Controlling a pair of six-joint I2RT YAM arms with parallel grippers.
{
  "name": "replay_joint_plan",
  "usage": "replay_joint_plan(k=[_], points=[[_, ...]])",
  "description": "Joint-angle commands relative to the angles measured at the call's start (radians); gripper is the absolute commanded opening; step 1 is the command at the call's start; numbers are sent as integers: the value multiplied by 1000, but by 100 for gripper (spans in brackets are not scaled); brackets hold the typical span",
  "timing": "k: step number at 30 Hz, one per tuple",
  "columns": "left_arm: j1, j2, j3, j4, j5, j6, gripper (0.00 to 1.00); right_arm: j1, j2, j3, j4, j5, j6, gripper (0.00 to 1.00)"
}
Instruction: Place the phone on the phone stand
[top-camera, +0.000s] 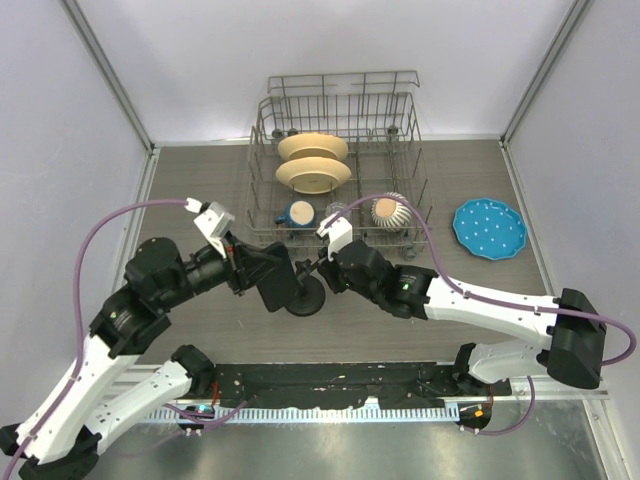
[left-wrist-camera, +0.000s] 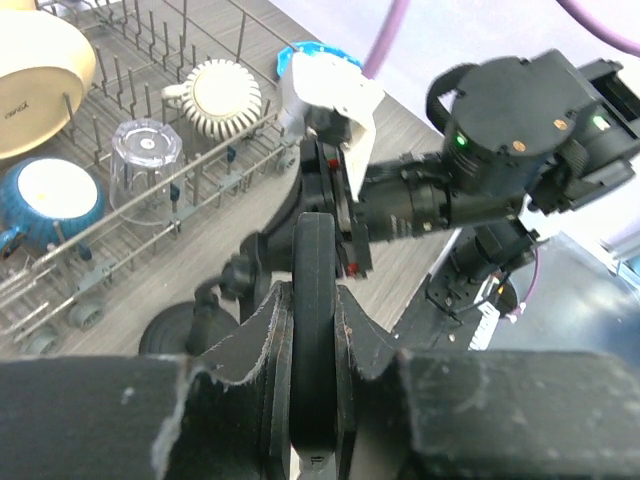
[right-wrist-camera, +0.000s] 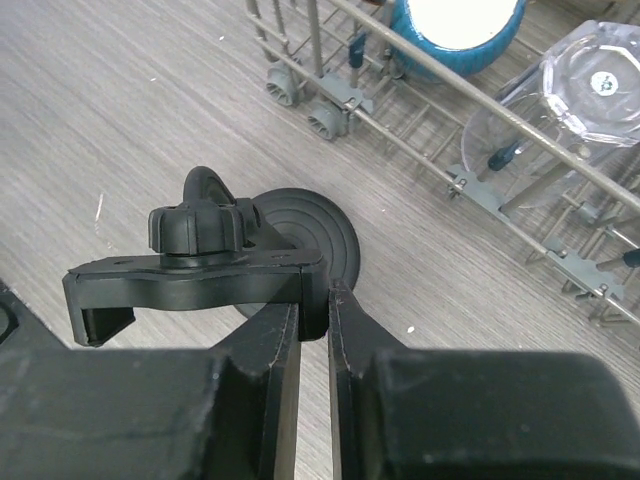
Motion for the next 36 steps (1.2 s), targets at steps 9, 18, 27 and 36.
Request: replay_joint_plan(k=[9,18,27,36], points=[[-2,56,-5,362,10,20,0,1,-31,53,23,-98,50,12],[-2,0,-71,377,-78,67,0,1,-185,-46,-1,-104,51,51],[-2,-59,-39,290,-62,71,0,1,-156,-50,65,-139,-82,50],[-2,-10,-2,279,91,-40,0,-1,-107,-67,180,-147,-170,50]])
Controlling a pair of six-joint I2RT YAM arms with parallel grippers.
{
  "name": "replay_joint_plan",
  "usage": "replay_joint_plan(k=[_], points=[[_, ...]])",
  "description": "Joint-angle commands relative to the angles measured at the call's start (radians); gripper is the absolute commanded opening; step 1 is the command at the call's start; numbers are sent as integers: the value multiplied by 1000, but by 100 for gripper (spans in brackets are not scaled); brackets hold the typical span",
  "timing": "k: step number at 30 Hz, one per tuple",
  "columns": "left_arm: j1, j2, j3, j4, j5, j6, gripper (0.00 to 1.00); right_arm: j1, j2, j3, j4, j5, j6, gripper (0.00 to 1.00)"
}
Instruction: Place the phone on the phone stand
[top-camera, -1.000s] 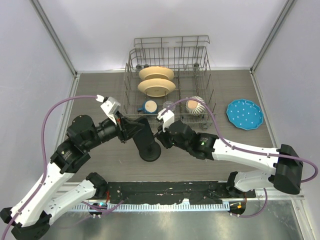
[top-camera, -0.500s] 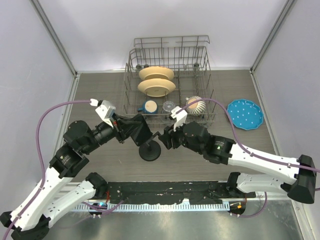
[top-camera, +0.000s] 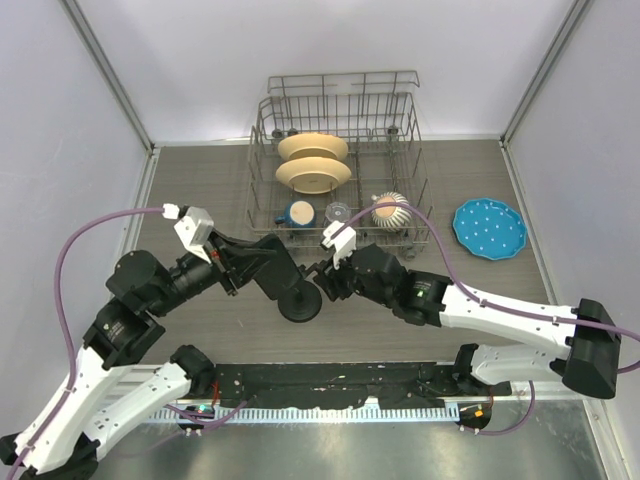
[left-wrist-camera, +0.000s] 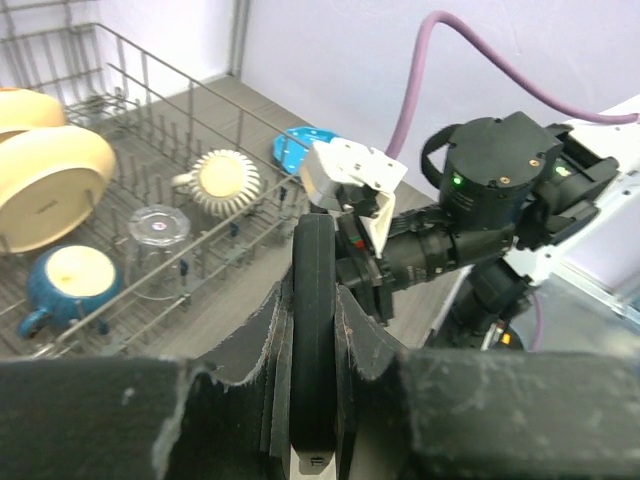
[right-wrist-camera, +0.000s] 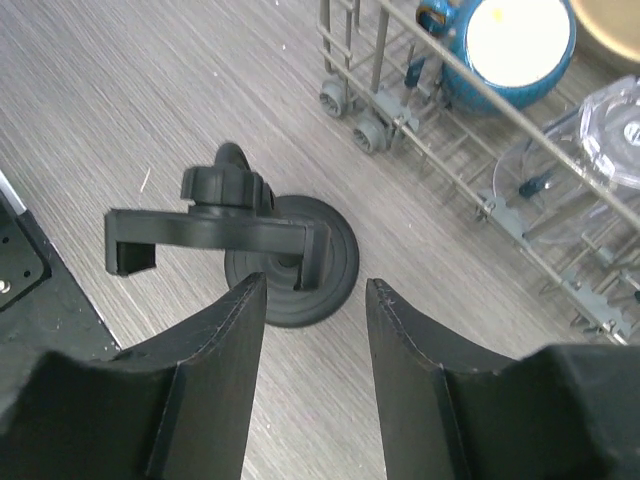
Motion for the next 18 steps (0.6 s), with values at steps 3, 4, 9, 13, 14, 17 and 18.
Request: replay_joint_plan(k=[3,4,9,13,14,17,18], points=[[-2,105,86,64,219,-59,0,-6,20,9,180,-27,-74,45],[-2,143,94,52,232,-53,0,-14,26,8,195,-44,-76,44],[-2,153,65,134,359,-20,0,-41,26,0,208,-99,-80,16],[-1,127,-41,385,467,-1,0,-92,12,-21,228,-196,-67,1],[-2,137,-59,410,478,7,0,-110,12,-23,229,-245,-65,1],[-2,176,-32,426,475,37,0,-132,17,-20,208,-279,-62,1],[-2,182,-23,426,472,45,0,-140,15,-21,202,-282,-67,1]])
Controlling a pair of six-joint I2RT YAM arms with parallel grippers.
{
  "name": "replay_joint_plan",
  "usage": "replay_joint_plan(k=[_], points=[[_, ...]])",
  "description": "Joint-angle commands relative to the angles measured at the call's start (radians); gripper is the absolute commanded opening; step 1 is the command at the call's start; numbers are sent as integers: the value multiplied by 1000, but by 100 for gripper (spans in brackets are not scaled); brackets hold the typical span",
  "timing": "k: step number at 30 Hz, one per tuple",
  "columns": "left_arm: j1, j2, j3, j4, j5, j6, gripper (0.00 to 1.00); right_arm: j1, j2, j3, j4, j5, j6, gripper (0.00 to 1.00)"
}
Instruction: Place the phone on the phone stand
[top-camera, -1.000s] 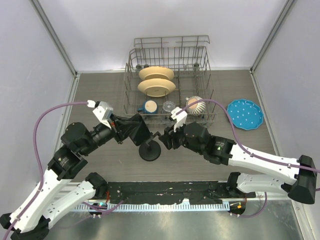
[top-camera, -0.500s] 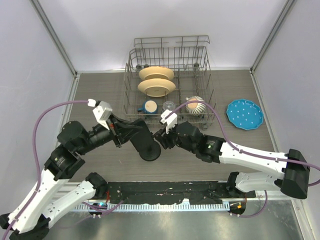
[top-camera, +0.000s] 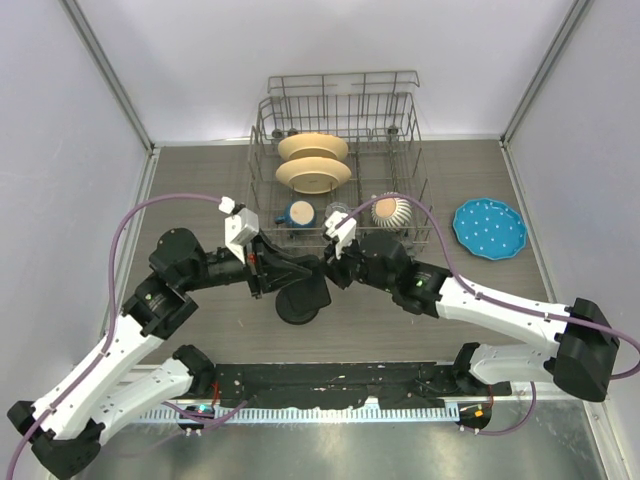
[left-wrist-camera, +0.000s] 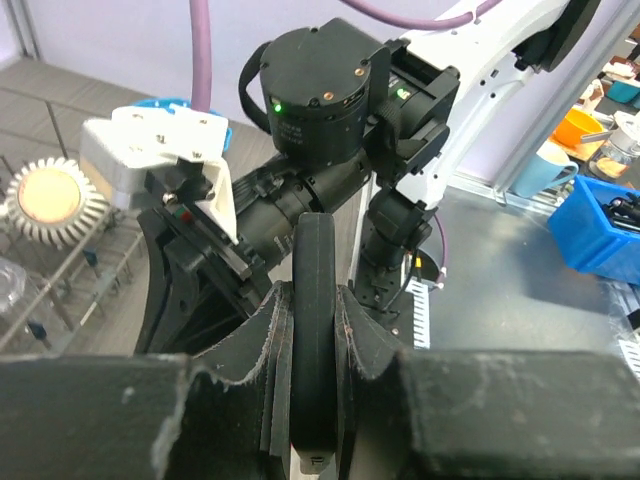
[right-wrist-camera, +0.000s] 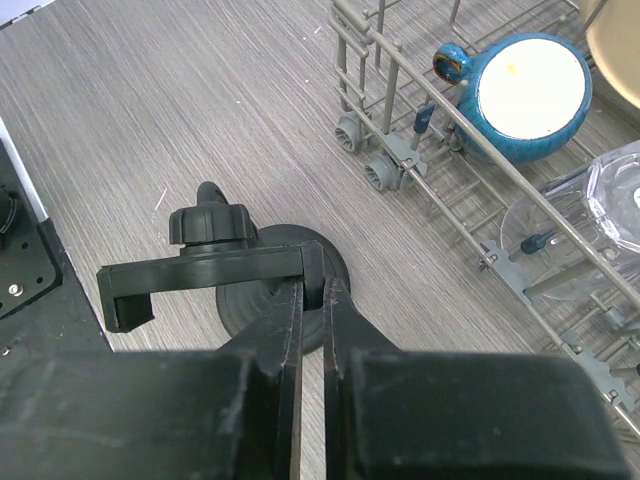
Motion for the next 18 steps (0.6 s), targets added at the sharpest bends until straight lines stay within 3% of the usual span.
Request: replay_joint_plan(k=[1,4,12,18], points=[[-2,25,63,218,43,45,0,-26,-19,-2,57,-92,5,9],[-2,22,83,229,-14,31,0,-28,-19,-10,54,-67,-3,19],[-2,-42,62,198,-92,-15,0,-31,13,-2,74,-69,-11,33],[-2,-68,59,131,-91,8,0,-36,35,13,83,-95,-18,36]])
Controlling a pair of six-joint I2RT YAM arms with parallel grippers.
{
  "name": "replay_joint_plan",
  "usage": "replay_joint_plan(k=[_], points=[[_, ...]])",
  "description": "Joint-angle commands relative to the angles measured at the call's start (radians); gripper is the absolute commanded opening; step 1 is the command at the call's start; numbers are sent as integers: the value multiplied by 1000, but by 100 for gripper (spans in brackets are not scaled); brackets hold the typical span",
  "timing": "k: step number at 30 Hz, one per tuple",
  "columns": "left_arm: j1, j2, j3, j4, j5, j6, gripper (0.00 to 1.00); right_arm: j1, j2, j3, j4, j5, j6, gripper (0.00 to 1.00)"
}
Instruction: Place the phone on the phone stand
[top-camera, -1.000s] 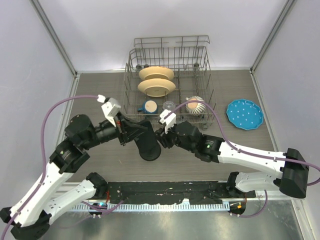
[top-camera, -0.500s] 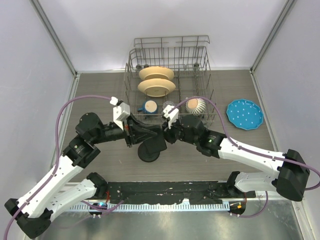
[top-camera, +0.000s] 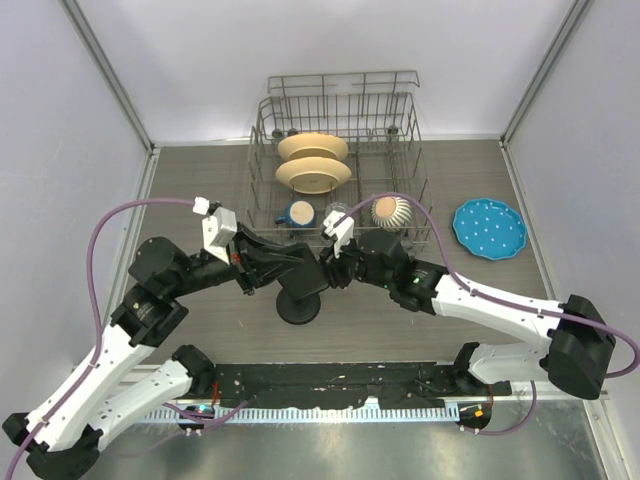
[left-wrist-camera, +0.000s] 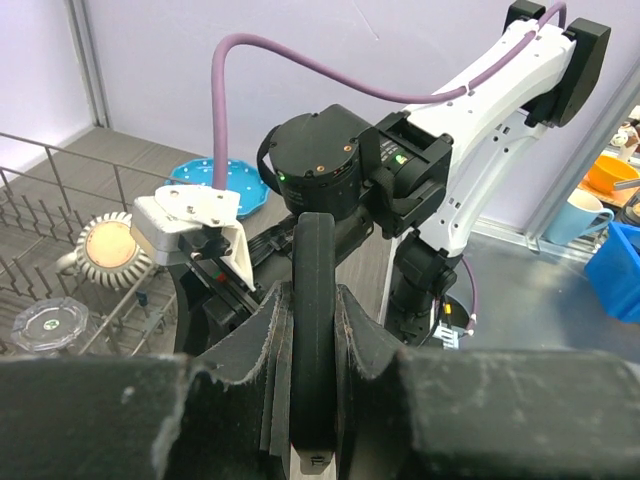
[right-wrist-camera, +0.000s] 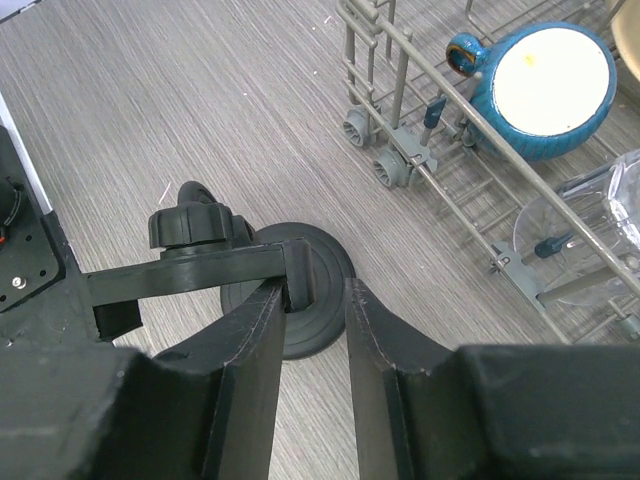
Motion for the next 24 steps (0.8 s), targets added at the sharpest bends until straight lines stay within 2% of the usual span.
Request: replay_joint_plan(k=[1,5,8,11,12,16,20,24], points=[[-1,-25,44,39,-12,4,0,-4,19,15,71,-26,-18,36],[-1,-18,52,28,13,4,0,-9,44,28,86,-46,-30,34],[-1,-12,57,28,19,7,0,-13,59,40,99,-64,-47,28],[-1,-4,60,-9,18,25,0,-10,67,47,89,-71,-47,12],[-1,4,63,-24,16,33,0,-10,65,44,89,-75,-68,2],[-1,68,95,-52,42,108,0,-10,52,41,80,-100,-58,1],[-5,204,155,-43,213,139,0,-15,41,29,80,-109,-10,1],[-52,284,141,31,216,189,0,-21,48,35,82,-103,42,1]])
